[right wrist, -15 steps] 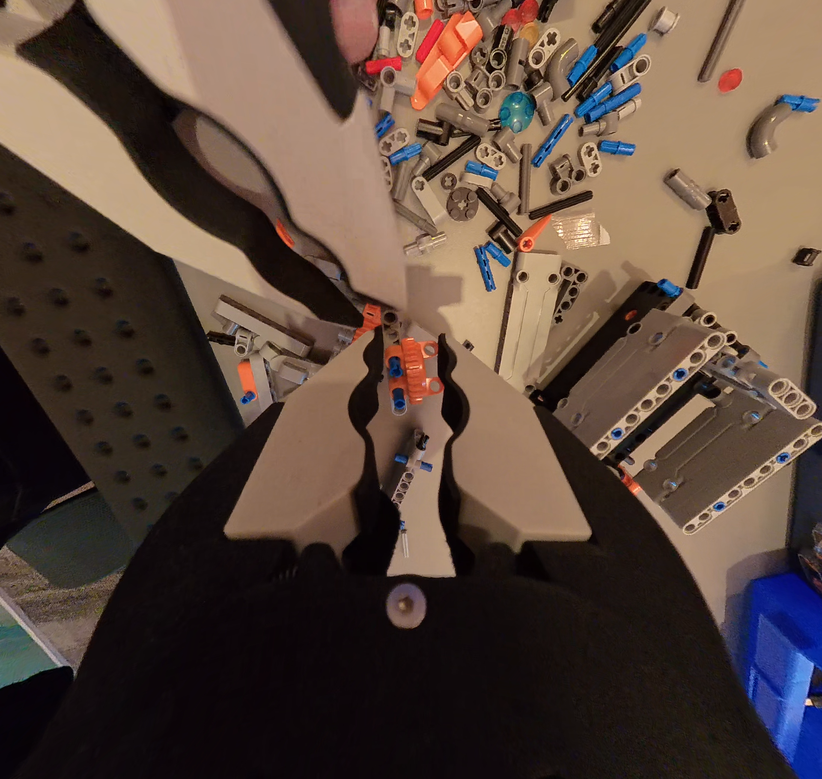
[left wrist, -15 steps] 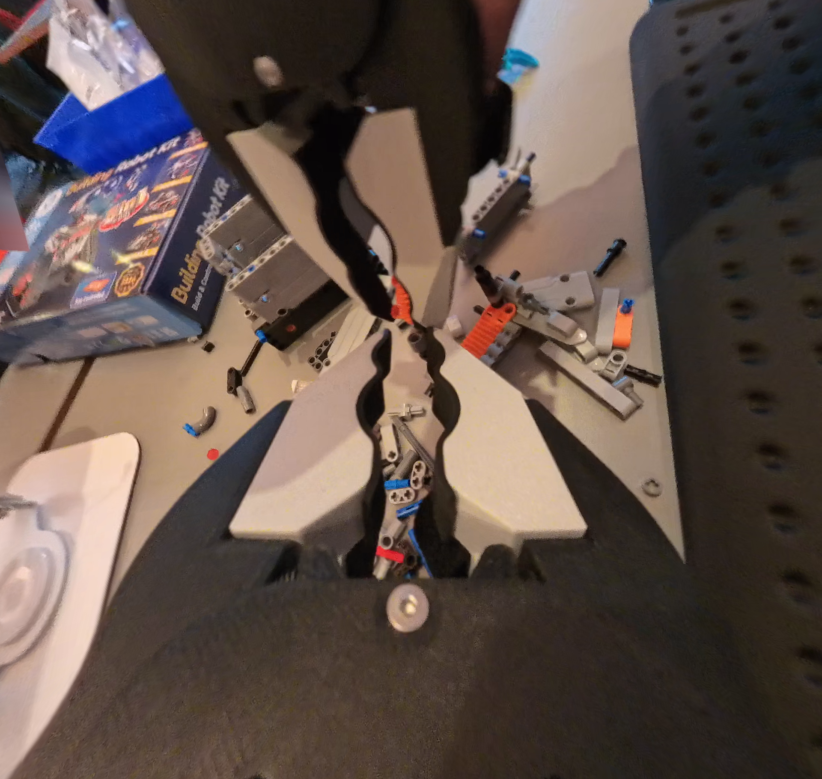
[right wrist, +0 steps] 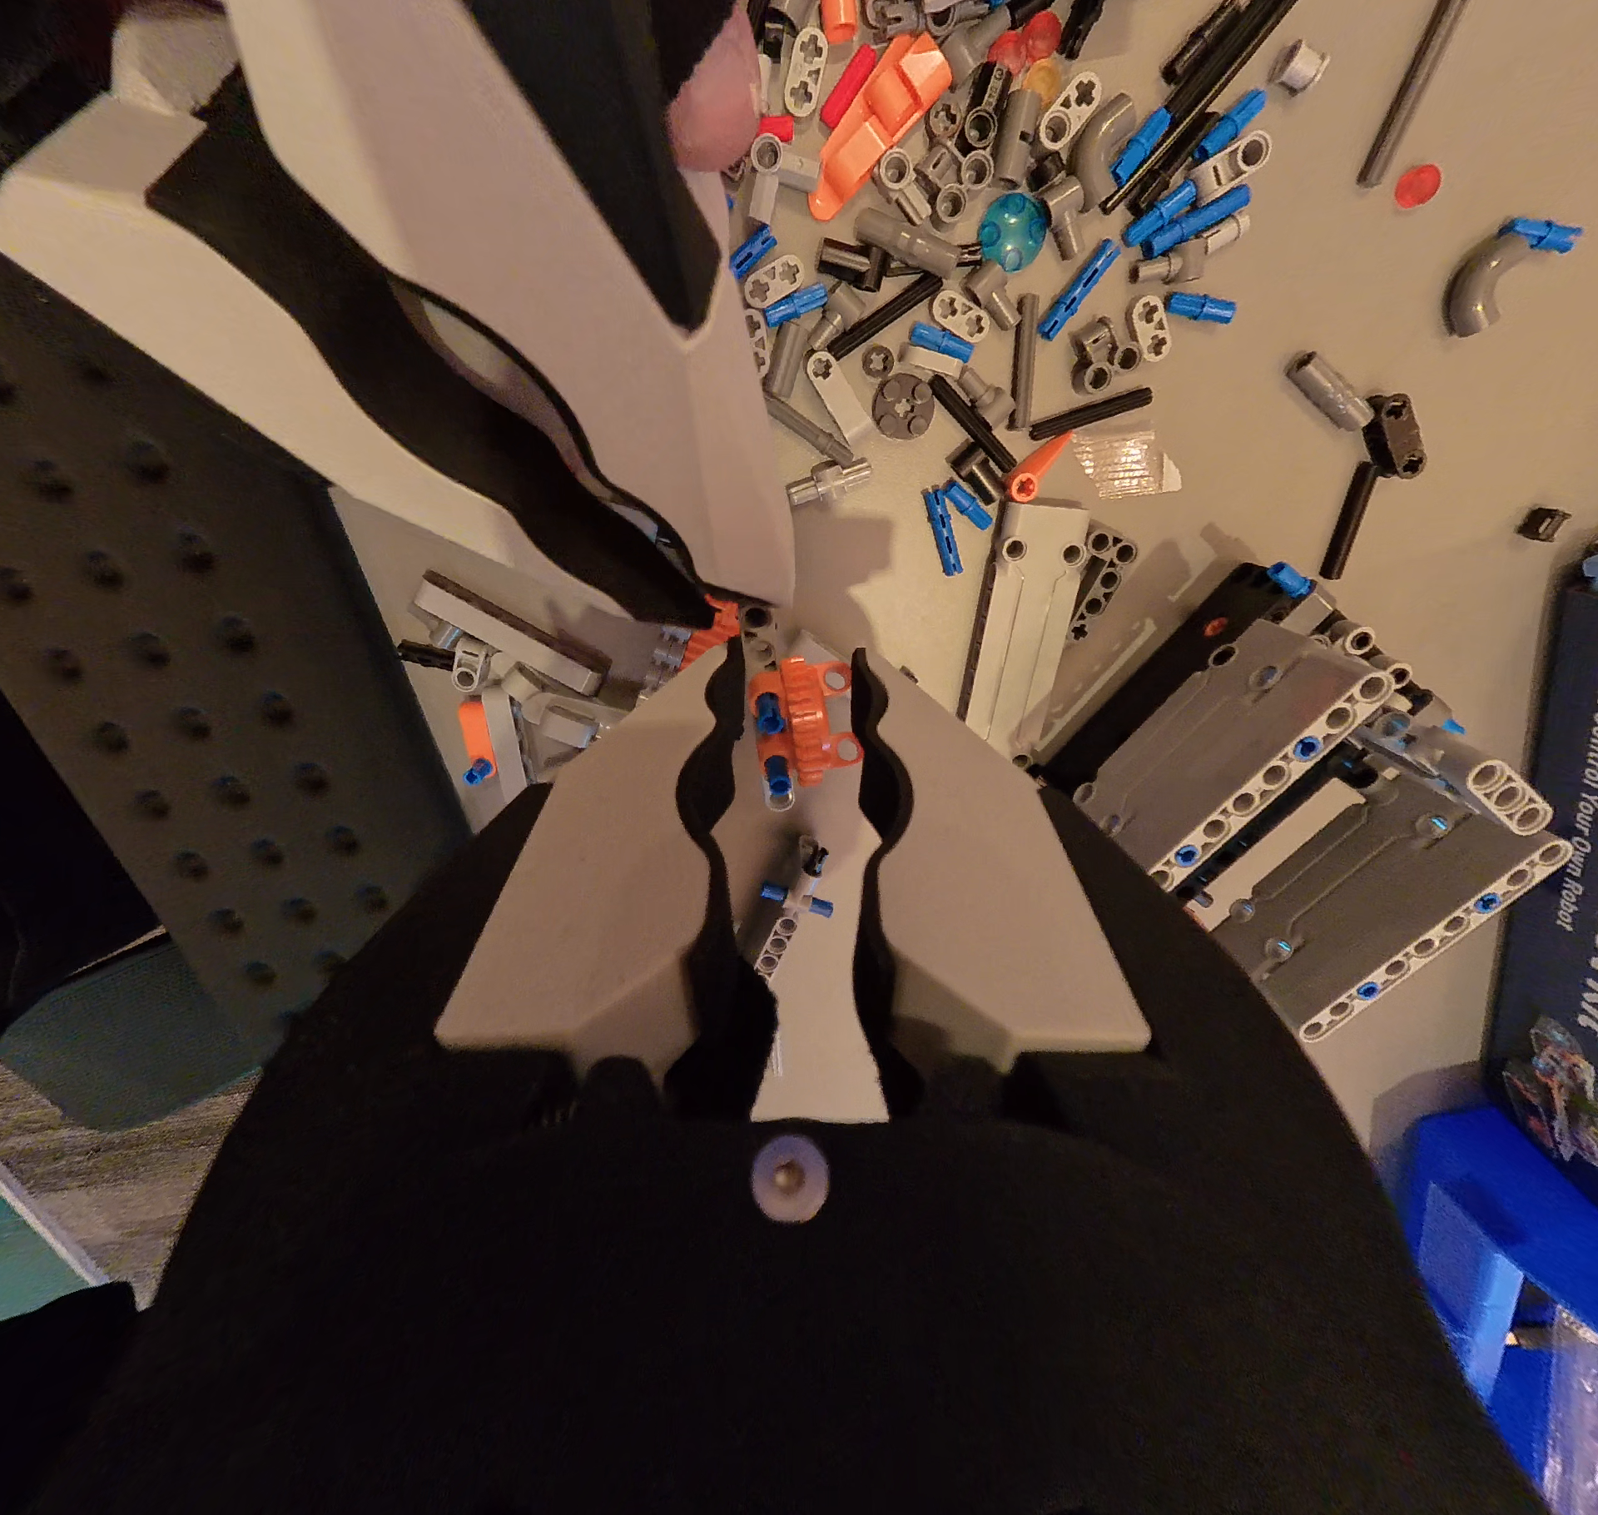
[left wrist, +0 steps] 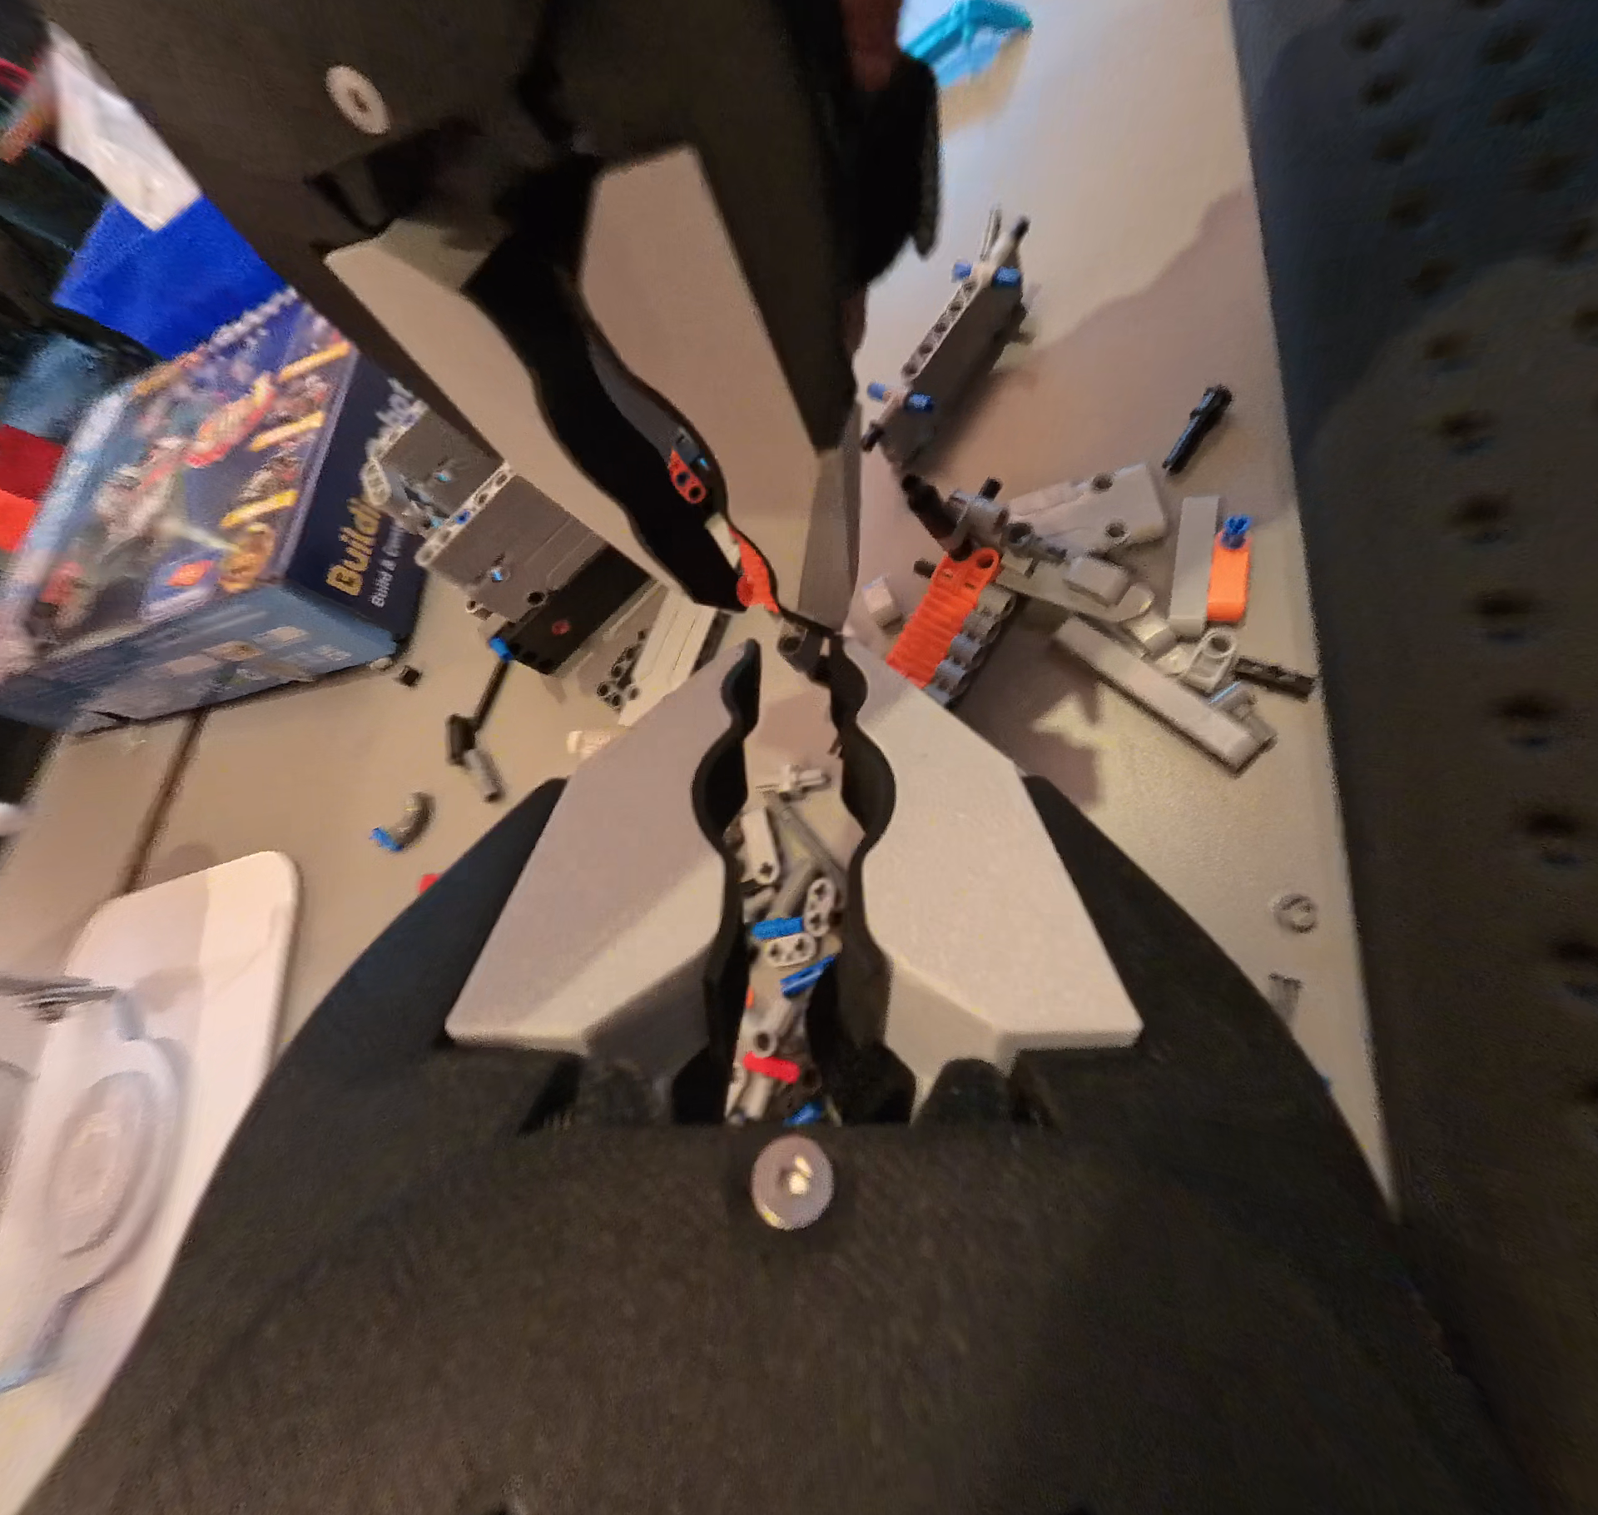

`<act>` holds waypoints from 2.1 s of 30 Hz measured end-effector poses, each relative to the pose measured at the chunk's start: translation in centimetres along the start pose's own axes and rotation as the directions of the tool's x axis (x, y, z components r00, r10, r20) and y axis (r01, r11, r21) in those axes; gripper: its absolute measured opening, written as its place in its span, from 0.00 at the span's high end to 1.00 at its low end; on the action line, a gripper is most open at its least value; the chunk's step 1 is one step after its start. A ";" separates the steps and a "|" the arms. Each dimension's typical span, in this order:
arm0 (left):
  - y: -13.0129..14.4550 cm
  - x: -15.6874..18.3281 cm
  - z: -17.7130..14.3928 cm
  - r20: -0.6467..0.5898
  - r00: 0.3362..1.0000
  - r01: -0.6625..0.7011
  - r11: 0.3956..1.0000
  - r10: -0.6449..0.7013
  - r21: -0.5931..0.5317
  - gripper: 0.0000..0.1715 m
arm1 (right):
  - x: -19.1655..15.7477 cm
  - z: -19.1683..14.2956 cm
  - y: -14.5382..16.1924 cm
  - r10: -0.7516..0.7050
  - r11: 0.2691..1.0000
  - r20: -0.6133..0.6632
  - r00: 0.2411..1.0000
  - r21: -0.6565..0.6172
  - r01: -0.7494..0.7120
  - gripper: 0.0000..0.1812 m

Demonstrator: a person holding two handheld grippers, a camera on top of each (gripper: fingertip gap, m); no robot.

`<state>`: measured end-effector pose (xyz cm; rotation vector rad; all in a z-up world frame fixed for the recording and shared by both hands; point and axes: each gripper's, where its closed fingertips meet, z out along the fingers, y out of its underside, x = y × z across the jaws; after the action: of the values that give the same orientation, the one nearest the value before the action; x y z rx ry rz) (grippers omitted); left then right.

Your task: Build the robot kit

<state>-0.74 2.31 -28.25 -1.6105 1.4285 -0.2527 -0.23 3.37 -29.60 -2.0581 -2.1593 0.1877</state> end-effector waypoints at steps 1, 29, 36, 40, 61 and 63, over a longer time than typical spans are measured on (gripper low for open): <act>-0.2 0.2 0.0 -0.044 0.997 0.065 0.998 -0.064 0.016 0.92 | 0.0 0.0 0.0 -0.005 1.000 -0.003 1.000 0.000 0.005 0.87; -0.6 0.0 -0.3 -0.193 0.945 0.286 0.953 -0.262 0.104 0.98 | 0.1 -2.4 -0.6 -0.165 0.909 -0.175 0.971 0.355 0.219 0.81; -0.9 0.1 -0.4 -0.193 0.951 0.266 0.957 -0.241 0.116 0.99 | -1.4 -2.8 -1.9 -0.281 0.858 -0.185 0.942 0.392 0.333 0.86; -1.0 0.1 -0.5 -0.185 0.956 0.251 0.961 -0.227 0.118 0.99 | -1.3 -1.5 -1.2 -0.318 0.880 -0.159 0.935 0.316 0.353 0.95; 2.3 1.6 2.0 -0.190 0.905 0.364 0.924 -0.380 -0.114 0.92 | -0.9 0.0 -0.8 -0.275 0.938 -0.049 0.960 0.207 0.279 0.97; 2.2 1.3 2.2 -0.171 0.904 0.377 0.919 -0.391 -0.112 0.95 | -0.7 -0.1 -0.7 -0.264 0.942 -0.052 0.963 0.199 0.269 0.97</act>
<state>-0.31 2.56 -31.64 -1.9716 1.2586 -0.6021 -0.90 2.64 -29.42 -1.6316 -2.2687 0.3333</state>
